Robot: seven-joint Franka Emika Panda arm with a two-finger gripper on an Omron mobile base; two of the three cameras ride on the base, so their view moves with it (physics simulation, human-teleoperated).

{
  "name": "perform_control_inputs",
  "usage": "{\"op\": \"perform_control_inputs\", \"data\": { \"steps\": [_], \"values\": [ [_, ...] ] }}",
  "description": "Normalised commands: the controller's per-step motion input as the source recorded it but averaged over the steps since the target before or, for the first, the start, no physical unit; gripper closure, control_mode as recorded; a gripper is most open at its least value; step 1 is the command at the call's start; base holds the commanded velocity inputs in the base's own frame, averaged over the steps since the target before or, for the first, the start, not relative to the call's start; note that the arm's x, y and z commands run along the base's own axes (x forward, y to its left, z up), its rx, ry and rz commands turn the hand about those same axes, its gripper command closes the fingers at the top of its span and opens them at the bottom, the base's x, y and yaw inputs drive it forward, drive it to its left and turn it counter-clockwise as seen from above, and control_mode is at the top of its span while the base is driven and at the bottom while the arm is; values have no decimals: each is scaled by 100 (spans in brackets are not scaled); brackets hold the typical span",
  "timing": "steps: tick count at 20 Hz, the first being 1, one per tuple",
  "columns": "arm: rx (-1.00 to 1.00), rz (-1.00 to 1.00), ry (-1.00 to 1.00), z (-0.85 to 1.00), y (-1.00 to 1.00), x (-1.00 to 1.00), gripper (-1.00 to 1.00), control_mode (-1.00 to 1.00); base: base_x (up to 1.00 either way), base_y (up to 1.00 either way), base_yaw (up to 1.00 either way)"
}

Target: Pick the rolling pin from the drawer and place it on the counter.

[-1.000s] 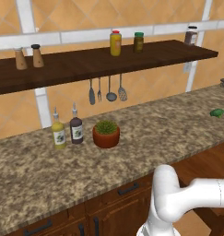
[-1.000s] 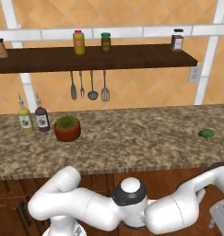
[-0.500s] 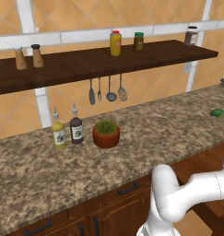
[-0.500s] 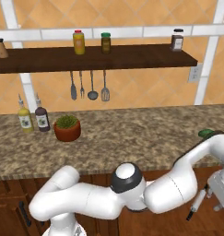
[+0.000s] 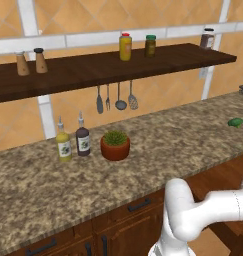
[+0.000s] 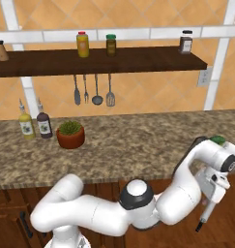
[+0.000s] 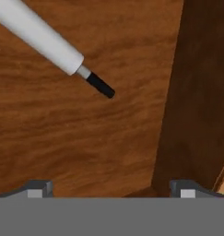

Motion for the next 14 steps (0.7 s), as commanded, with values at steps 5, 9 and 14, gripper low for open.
{"op": "perform_control_inputs", "data": {
  "steps": [5, 9, 14],
  "values": [
    [-11, 20, -14, -27, -45, -48, -100, -100, 0, 0, 0],
    [-10, 37, -13, -35, -23, 8, -100, -100, 0, 0, 0],
    [0, 1, 0, -1, 0, 1, -100, -100, 0, 0, 0]
  ]
}}
